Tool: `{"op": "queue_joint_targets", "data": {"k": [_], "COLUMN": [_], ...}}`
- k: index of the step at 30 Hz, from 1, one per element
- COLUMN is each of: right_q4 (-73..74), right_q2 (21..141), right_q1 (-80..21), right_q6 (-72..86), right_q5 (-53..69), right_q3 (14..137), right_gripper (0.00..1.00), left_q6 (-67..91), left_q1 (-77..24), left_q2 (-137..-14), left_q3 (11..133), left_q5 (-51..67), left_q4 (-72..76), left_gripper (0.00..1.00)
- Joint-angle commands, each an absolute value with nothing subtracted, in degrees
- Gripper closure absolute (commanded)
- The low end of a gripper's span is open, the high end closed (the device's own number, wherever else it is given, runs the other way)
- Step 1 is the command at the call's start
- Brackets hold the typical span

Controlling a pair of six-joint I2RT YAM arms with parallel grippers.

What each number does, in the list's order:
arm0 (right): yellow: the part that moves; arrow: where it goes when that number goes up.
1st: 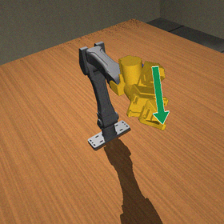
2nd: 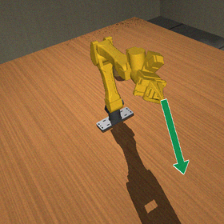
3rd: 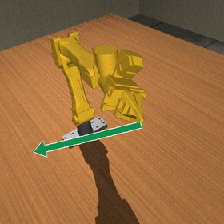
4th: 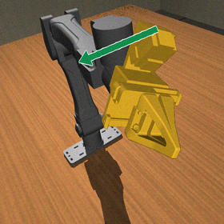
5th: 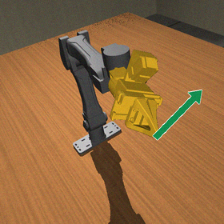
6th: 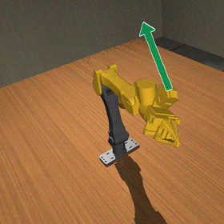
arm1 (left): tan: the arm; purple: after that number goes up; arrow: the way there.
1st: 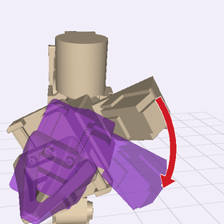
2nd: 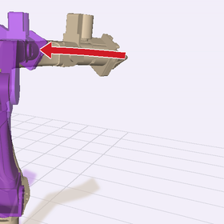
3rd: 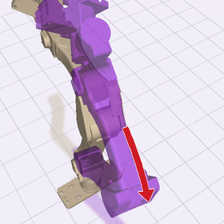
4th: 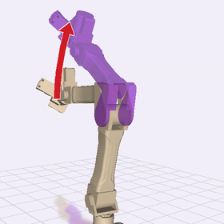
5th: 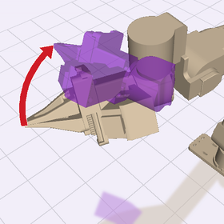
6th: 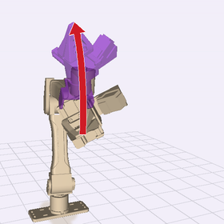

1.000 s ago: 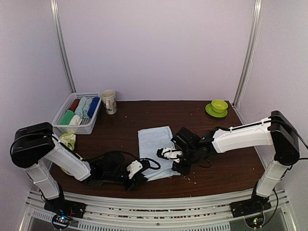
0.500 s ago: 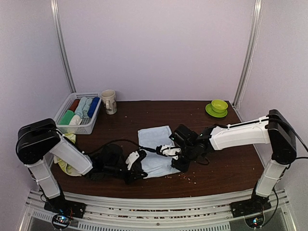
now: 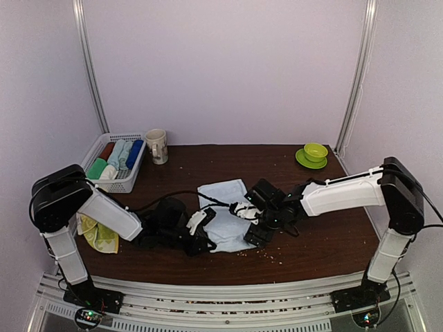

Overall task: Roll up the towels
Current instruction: Roll the towel at the center of the board.

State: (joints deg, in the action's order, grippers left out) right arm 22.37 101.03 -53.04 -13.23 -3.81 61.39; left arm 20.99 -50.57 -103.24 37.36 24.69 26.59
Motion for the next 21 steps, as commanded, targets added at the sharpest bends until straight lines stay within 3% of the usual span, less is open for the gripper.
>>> {"op": "queue_joint_targets", "data": {"k": [1, 11, 16, 21], "right_q4": [17.5, 4.2, -2.2, 3.4], "right_q2": [94.6, 79.1, 67.4, 69.8], "right_q1": [-52.6, -52.1, -52.1, -53.3], "right_q6": [-11.2, -10.7, -18.0, -26.7], "right_q5": [-11.9, -25.2, -10.0, 2.0], "right_q3": [58.3, 48.0, 40.6, 42.4], "right_gripper": [0.00, 0.00, 0.00, 0.00], "left_q6": [23.3, 26.4, 26.5, 26.4], "left_q1": [-49.6, -49.1, -49.1, -49.2], "left_q2": [-104.4, -100.0, -97.9, -97.3], "left_q3": [39.7, 37.7, 36.2, 36.1], "left_q5": [24.0, 23.3, 23.3, 24.3], "left_q4": [21.1, 19.5, 20.0, 20.6], "left_gripper": [1.00, 1.00, 1.00, 0.94]}}
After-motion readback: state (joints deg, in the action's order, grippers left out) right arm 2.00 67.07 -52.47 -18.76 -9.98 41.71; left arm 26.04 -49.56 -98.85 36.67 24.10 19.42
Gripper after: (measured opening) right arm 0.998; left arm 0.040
